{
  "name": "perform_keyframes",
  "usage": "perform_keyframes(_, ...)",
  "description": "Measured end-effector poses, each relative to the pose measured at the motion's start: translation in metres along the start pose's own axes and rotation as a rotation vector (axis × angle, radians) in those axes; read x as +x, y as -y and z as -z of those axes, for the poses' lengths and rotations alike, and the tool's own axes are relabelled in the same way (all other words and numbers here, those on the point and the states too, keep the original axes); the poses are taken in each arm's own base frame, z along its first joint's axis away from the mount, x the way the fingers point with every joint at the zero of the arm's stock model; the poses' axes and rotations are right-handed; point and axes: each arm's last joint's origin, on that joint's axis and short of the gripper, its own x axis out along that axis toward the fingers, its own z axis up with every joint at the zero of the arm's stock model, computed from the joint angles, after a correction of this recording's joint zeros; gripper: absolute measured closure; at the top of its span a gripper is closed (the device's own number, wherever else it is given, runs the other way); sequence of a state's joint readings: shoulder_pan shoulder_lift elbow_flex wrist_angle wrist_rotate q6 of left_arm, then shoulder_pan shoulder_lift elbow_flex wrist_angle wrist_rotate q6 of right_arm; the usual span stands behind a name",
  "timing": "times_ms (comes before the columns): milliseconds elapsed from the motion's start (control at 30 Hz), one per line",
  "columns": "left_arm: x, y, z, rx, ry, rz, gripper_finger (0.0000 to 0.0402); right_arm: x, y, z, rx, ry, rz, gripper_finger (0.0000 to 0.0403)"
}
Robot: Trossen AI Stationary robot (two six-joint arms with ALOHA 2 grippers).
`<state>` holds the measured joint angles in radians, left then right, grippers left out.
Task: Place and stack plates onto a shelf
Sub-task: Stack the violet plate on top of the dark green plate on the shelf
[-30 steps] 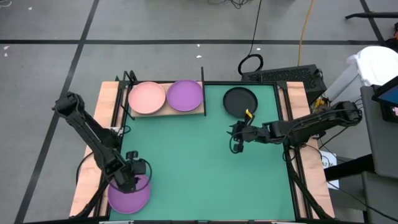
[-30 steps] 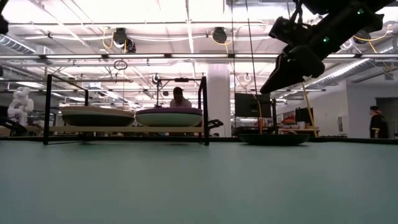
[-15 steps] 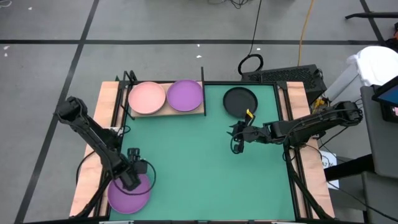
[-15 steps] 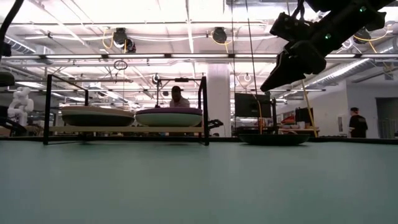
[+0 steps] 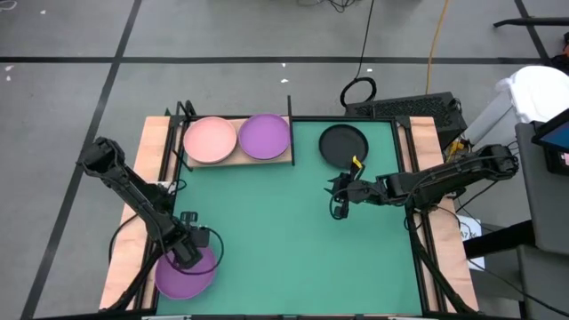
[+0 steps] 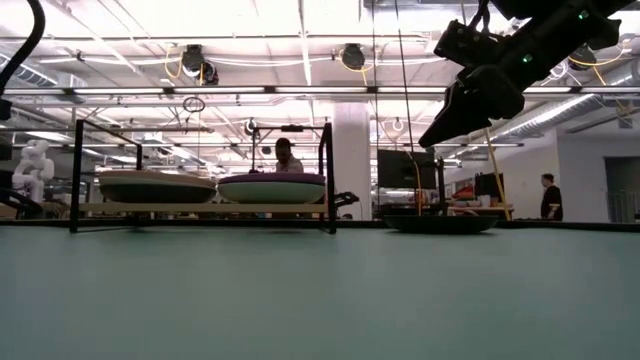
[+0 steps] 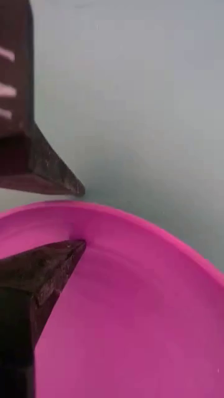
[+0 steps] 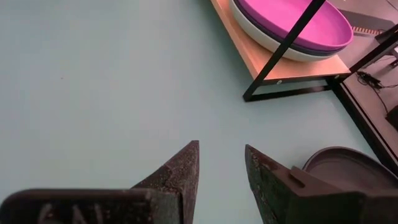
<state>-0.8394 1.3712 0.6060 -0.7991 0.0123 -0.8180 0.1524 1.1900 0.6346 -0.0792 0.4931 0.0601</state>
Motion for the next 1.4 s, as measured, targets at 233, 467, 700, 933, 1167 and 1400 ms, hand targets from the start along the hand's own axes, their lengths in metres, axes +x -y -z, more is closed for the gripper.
perform_keyframes(233, 0.0, -0.001, -0.004, -0.02, 0.013, 0.016, 0.0331, 0.0, 0.0, 0.0, 0.0, 0.0, 0.0, 0.0291)
perform_keyframes(467, -0.012, 0.001, -0.015, -0.044, 0.044, 0.016, 0.0379, 0.0, 0.0, 0.0, 0.0, 0.0, 0.0, 0.0291)
perform_keyframes(700, -0.033, 0.002, -0.029, -0.02, 0.143, -0.073, 0.039, 0.0, 0.0, 0.0, -0.001, -0.001, 0.0, 0.0291)
perform_keyframes(933, -0.051, -0.005, -0.04, 0.021, 0.179, -0.136, 0.0392, 0.0, -0.001, 0.0, -0.002, -0.004, -0.026, 0.0291)
perform_keyframes(1167, -0.078, -0.022, -0.044, 0.053, 0.258, -0.268, 0.0392, 0.0, -0.001, 0.001, -0.003, -0.007, -0.032, 0.0291)
perform_keyframes(1400, -0.114, -0.053, -0.044, -0.068, 0.367, -0.376, 0.0392, 0.0, -0.002, -0.001, 0.006, 0.009, -0.08, 0.0291)
